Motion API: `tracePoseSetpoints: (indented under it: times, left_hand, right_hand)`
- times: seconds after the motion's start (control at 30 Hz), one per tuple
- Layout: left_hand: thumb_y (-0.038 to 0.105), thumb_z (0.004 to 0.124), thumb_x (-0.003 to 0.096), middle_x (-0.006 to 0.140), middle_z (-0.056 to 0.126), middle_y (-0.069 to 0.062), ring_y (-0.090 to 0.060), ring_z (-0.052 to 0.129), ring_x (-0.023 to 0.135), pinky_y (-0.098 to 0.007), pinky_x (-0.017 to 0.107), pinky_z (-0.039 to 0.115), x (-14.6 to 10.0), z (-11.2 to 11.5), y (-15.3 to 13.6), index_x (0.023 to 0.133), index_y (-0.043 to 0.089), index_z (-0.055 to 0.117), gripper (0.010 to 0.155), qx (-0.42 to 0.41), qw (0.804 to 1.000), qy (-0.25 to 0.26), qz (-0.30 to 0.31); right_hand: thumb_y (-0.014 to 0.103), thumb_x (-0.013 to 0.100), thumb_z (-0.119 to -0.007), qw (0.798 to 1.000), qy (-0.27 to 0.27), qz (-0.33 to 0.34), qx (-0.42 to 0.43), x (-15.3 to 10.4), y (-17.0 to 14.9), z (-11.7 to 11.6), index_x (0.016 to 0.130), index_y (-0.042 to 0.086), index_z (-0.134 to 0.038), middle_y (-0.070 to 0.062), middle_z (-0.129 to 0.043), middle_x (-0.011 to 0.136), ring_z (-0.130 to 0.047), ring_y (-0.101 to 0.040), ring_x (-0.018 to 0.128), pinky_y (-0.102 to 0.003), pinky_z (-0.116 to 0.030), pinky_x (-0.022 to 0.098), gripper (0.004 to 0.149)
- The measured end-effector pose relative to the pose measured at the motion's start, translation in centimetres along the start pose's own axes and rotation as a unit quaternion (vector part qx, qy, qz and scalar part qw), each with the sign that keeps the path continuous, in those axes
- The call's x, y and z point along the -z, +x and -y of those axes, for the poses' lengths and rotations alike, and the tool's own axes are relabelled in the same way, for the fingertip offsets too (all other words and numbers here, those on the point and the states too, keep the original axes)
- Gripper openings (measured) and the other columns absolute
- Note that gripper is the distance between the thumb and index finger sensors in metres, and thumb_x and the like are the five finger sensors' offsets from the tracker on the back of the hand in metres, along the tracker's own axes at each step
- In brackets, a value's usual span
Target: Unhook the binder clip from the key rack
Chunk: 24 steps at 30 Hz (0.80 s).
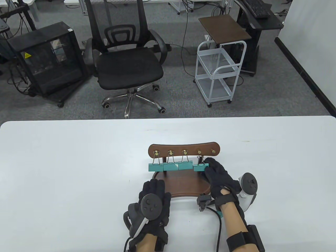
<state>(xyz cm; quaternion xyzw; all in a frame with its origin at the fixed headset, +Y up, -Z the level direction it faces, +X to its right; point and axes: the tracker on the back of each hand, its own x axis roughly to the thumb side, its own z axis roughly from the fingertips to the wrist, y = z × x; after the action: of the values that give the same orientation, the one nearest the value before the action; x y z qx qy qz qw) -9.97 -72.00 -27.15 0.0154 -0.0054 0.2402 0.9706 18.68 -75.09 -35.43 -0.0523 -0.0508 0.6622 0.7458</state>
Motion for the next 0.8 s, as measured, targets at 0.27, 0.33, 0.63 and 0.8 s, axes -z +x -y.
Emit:
tracePoseSetpoints:
  times: [0.27, 0.33, 0.63, 0.8]
  left_hand:
    - [0.053, 0.058, 0.0546, 0.120, 0.052, -0.003, -0.030, 0.044, 0.111, -0.051, 0.076, 0.047, -0.1, 0.0, 0.0, 0.112, 0.028, 0.057, 0.063, -0.008, 1.000, 0.001, 0.001]
    - [0.053, 0.058, 0.0546, 0.120, 0.052, -0.003, -0.030, 0.044, 0.111, -0.051, 0.076, 0.047, -0.1, 0.0, 0.0, 0.112, 0.028, 0.057, 0.063, -0.010, 1.000, 0.001, 0.000]
    - [0.053, 0.058, 0.0545, 0.120, 0.052, -0.003, -0.030, 0.044, 0.111, -0.051, 0.076, 0.046, -0.1, 0.1, -0.1, 0.112, 0.028, 0.057, 0.063, -0.005, 1.000, -0.003, -0.003]
    - [0.053, 0.058, 0.0546, 0.120, 0.052, -0.003, -0.030, 0.044, 0.111, -0.051, 0.076, 0.046, -0.2, 0.1, -0.1, 0.112, 0.028, 0.057, 0.063, -0.002, 1.000, -0.002, -0.002]
  right_hand:
    - [0.035, 0.037, -0.082, 0.999, 0.047, 0.013, -0.005, -1.2, 0.9, 0.4, 0.085, 0.024, -0.073, -0.015, -0.088, 0.081, -0.090, -0.039, 0.070, -0.045, -0.083, 0.050, 0.050]
    - [0.036, 0.037, -0.083, 0.998, 0.062, 0.021, -0.009, -1.6, 1.1, 0.5, 0.084, 0.023, -0.073, -0.016, -0.090, 0.079, -0.091, -0.038, 0.069, -0.045, -0.085, 0.049, 0.050]
    - [0.037, 0.036, -0.085, 0.996, 0.082, 0.017, -0.022, -3.5, 1.6, 1.7, 0.082, 0.021, -0.073, -0.016, -0.092, 0.077, -0.095, -0.038, 0.066, -0.045, -0.087, 0.046, 0.051]
    - [0.038, 0.036, -0.085, 0.997, 0.071, 0.011, -0.024, -4.0, 0.8, 2.9, 0.082, 0.021, -0.074, -0.016, -0.093, 0.076, -0.095, -0.038, 0.064, -0.045, -0.087, 0.045, 0.050]
